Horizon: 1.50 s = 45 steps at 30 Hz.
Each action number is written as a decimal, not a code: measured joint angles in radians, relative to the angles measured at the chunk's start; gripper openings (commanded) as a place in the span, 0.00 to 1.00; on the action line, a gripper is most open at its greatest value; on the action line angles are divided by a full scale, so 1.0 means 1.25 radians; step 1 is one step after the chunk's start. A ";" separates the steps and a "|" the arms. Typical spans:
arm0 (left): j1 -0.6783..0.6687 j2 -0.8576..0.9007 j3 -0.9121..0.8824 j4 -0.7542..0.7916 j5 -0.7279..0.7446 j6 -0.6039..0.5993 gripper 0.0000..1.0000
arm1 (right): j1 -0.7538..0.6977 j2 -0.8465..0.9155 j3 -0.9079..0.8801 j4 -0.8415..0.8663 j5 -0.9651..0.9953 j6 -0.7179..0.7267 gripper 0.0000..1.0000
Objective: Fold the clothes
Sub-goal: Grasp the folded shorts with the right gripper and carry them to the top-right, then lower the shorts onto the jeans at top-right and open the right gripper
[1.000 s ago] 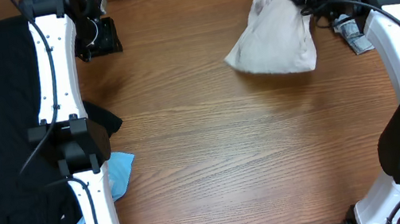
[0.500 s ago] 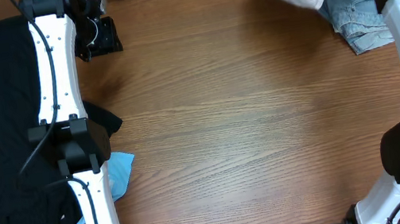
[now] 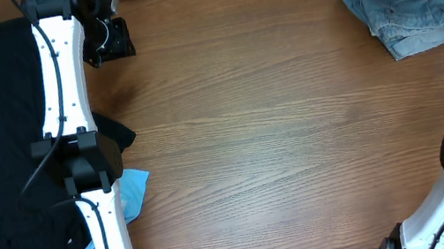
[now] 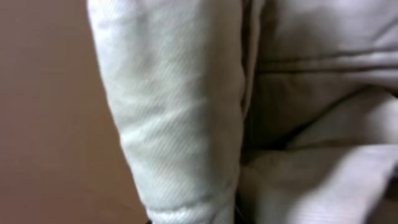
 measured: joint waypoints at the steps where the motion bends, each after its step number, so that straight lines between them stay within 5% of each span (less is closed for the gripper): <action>1: -0.001 0.000 0.000 0.000 0.000 0.000 0.38 | -0.003 0.021 0.000 0.016 -0.006 0.001 0.04; 7: -0.006 0.000 0.000 0.003 0.000 0.000 0.38 | -0.018 0.126 0.000 0.014 -0.047 0.001 0.04; 15: -0.011 0.000 0.000 0.030 0.000 -0.015 0.39 | -0.070 0.143 0.007 -0.258 -0.085 -0.069 0.05; 16: -0.012 0.000 0.000 0.032 0.000 -0.016 0.40 | -0.082 0.143 0.008 -0.303 -0.089 -0.085 0.17; 18: -0.016 0.000 0.000 0.033 0.000 -0.018 0.40 | -0.107 0.143 0.010 -0.418 -0.087 -0.118 0.75; 19: -0.019 0.000 0.000 0.033 0.000 -0.018 0.40 | -0.117 0.143 0.010 -0.459 -0.085 -0.134 0.89; 22: -0.029 0.000 0.000 0.033 0.000 -0.018 0.41 | -0.146 0.143 0.010 -0.565 -0.065 -0.182 1.00; 27: -0.039 0.000 0.000 0.033 0.000 -0.018 0.42 | -0.171 0.143 0.010 -0.667 -0.056 -0.253 0.98; 31: -0.042 0.000 0.000 0.033 0.000 -0.018 0.43 | -0.176 0.141 0.025 -0.694 -0.054 -0.314 0.85; 33: -0.042 0.000 0.000 0.033 0.000 -0.018 0.43 | -0.174 0.129 0.040 -0.706 -0.046 -0.349 0.76; 40: -0.042 0.000 0.000 0.035 0.000 -0.018 0.43 | -0.124 0.015 0.139 -0.692 0.063 -0.453 0.20; 45: -0.042 0.000 0.000 0.036 0.000 -0.018 0.43 | -0.022 -0.037 0.167 -0.659 0.142 -0.525 0.18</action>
